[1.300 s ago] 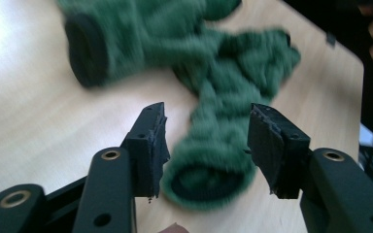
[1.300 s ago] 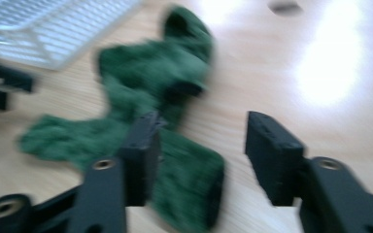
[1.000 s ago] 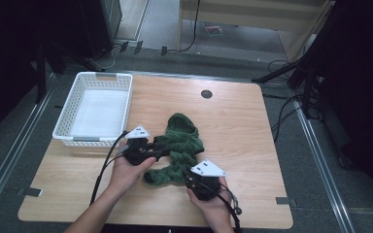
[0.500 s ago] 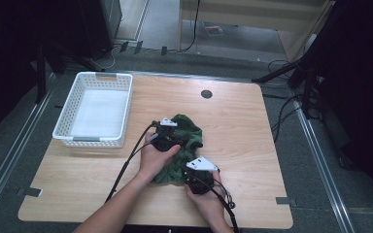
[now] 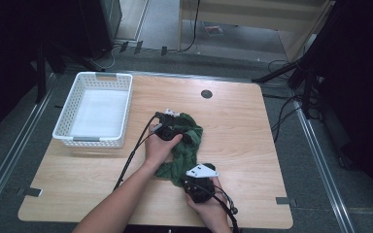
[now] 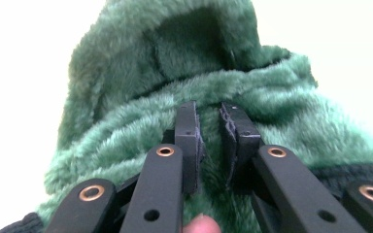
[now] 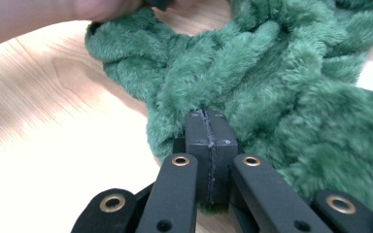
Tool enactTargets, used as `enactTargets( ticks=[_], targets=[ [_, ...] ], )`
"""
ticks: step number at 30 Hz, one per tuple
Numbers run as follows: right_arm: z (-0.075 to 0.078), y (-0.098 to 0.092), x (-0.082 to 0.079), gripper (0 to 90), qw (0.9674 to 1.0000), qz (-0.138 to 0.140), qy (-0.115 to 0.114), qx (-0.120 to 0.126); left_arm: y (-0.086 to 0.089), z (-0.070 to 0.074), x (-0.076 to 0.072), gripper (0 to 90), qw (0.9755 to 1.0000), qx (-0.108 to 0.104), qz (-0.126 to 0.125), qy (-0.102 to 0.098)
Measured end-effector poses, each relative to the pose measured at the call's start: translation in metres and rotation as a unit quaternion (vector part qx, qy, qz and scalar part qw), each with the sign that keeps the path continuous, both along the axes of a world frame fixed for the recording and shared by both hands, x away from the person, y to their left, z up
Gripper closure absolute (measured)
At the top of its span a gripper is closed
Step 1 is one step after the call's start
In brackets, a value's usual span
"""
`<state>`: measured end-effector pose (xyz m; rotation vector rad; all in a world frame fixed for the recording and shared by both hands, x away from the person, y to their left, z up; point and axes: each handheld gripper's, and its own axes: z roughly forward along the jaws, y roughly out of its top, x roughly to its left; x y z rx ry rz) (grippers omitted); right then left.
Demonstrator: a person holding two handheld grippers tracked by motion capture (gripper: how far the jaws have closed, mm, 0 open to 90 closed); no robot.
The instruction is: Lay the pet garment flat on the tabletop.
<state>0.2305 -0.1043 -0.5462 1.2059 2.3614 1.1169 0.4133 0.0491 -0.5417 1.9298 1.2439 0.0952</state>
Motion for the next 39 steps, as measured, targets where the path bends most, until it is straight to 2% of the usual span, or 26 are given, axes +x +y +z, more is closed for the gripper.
enactTargets(
  ticks=[2, 4, 6, 7, 9, 10, 13, 14, 17, 19, 20, 22, 23, 25, 27, 29, 31, 33, 34, 36, 39],
  targets=[
    [0.002, -0.003, 0.002, 88.6, 0.9999, 0.002, 0.006, 0.008, -0.002, 0.000, 0.000, 76.0, 0.9999, -0.007, -0.013, -0.008],
    [0.008, -0.009, 0.003, 79.3, 0.9992, 0.007, 0.010, 0.039, 0.000, 0.004, -0.003, 70.3, 0.9994, -0.020, -0.025, -0.010],
    [0.023, -0.017, 0.002, 74.9, 0.9980, 0.011, -0.013, 0.062, 0.005, 0.013, -0.007, 63.2, 0.9986, -0.040, -0.031, -0.015],
    [0.033, -0.023, 0.003, 72.9, 0.9972, 0.007, -0.033, 0.067, 0.008, 0.018, -0.010, 61.0, 0.9981, -0.049, -0.030, -0.021],
    [0.053, -0.034, 0.011, 68.8, 0.9946, -0.022, -0.066, 0.078, 0.015, 0.028, -0.014, 58.0, 0.9970, -0.060, -0.035, -0.034],
    [0.061, -0.039, 0.019, 68.0, 0.9932, -0.041, -0.075, 0.079, 0.019, 0.032, -0.017, 56.7, 0.9965, -0.066, -0.034, -0.040],
    [0.073, -0.045, 0.047, 65.4, 0.9895, -0.085, -0.080, 0.085, 0.034, 0.042, -0.024, 57.5, 0.9952, -0.077, -0.022, -0.055],
    [0.074, -0.043, 0.057, 65.7, 0.9898, -0.089, -0.076, 0.081, 0.038, 0.042, -0.026, 58.2, 0.9954, -0.076, -0.016, -0.055],
    [0.066, -0.030, 0.083, 59.0, 0.9945, -0.079, -0.056, 0.039, 0.051, 0.037, -0.030, 64.4, 0.9967, -0.064, 0.005, -0.050],
    [0.057, -0.019, 0.096, 55.3, 0.9957, -0.079, -0.048, 0.000, 0.055, 0.031, -0.031, 67.3, 0.9976, -0.058, 0.011, -0.037],
    [0.052, -0.015, 0.101, 56.1, 0.9962, -0.075, -0.041, -0.015, 0.056, 0.029, -0.030, 68.2, 0.9980, -0.053, 0.010, -0.032],
    [0.044, -0.012, 0.107, 73.2, 0.9945, -0.083, -0.042, -0.049, 0.054, 0.024, -0.030, 68.4, 0.9991, -0.033, 0.004, -0.026],
    [0.042, -0.014, 0.108, 79.6, 0.9939, -0.083, -0.045, -0.056, 0.053, 0.022, -0.030, 68.9, 0.9995, -0.023, 0.003, -0.023],
    [0.041, -0.023, 0.110, 84.8, 0.9927, -0.101, -0.046, -0.046, 0.052, 0.017, -0.029, 70.9, 0.9998, -0.010, 0.005, -0.013],
    [0.039, -0.036, 0.112, 85.5, 0.9909, -0.128, -0.038, -0.021, 0.051, 0.012, -0.030, 73.2, 1.0000, 0.003, 0.002, -0.008],
    [0.033, -0.050, 0.114, 85.4, 0.9887, -0.149, -0.019, 0.002, 0.049, 0.007, -0.031, 74.8, 0.9999, 0.014, 0.005, -0.005],
    [0.026, -0.063, 0.117, 85.2, 0.9860, -0.166, -0.002, 0.009, 0.049, 0.003, -0.033, 76.7, 0.9998, 0.021, 0.007, -0.002],
    [0.018, -0.073, 0.119, 85.1, 0.9832, -0.181, 0.018, 0.015, 0.050, 0.001, -0.033, 77.4, 0.9998, 0.014, 0.011, -0.002],
    [0.015, -0.078, 0.119, 85.2, 0.9822, -0.185, 0.022, 0.018, 0.050, 0.001, -0.033, 77.4, 0.9998, 0.014, 0.013, -0.001],
    [0.010, -0.084, 0.119, 85.7, 0.9828, -0.180, 0.032, 0.025, 0.049, 0.001, -0.033, 77.4, 0.9998, 0.013, 0.014, 0.000],
    [0.006, -0.090, 0.117, 85.0, 0.9839, -0.174, 0.033, 0.026, 0.050, 0.001, -0.034, 75.9, 0.9998, 0.013, 0.012, 0.000]
  ],
)
